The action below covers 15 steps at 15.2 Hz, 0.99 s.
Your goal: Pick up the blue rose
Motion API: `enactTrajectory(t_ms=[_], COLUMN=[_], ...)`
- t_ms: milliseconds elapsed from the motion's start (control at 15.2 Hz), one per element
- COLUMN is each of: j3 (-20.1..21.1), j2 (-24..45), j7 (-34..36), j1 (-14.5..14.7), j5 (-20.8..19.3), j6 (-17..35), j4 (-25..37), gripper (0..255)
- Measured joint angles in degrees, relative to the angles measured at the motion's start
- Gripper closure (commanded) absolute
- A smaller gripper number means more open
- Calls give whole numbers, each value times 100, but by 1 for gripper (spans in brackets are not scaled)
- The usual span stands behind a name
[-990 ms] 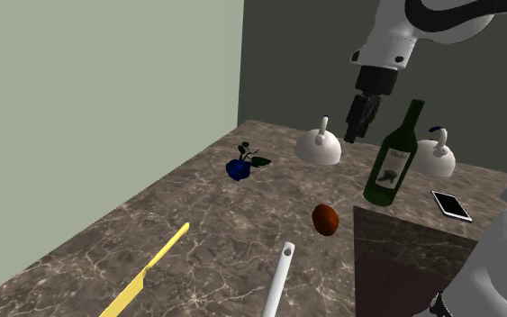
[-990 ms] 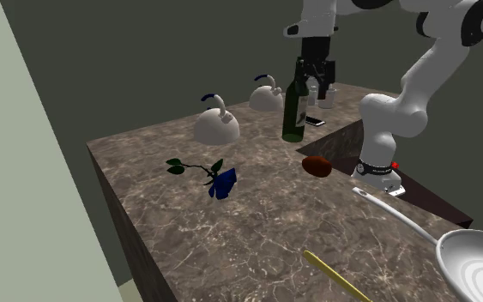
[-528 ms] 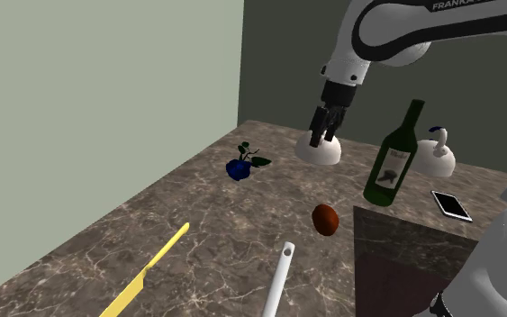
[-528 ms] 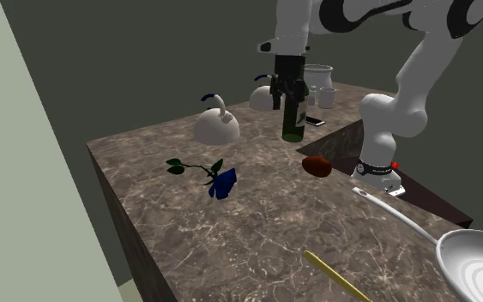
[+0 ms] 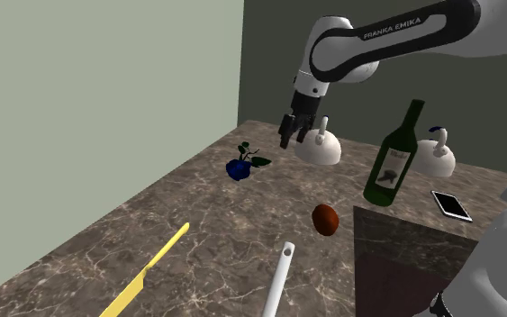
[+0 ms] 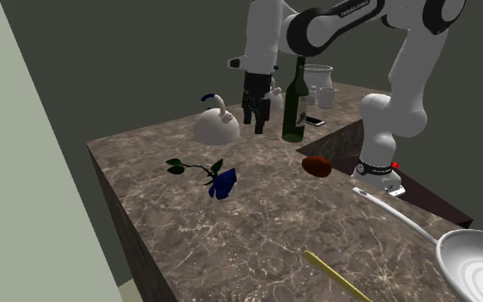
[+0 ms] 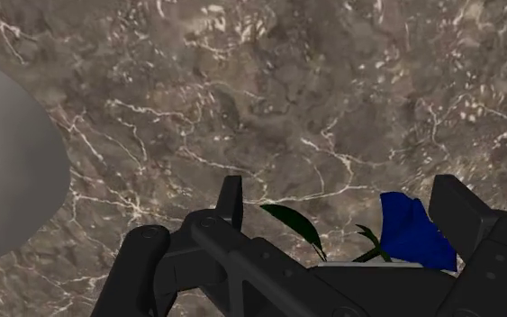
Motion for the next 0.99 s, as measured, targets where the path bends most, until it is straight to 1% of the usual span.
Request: enactTrajectory(t_ms=[66, 330, 528, 990], j3=[11, 45, 41, -12], j2=[254, 1003, 1596, 3110], j7=[36, 179, 274, 520], j1=[-5, -7, -7, 60], j5=[-31, -156, -259, -511], j6=[84, 484, 663, 842], j4=[213, 721, 1257, 2867], gripper=[0, 0, 0, 0])
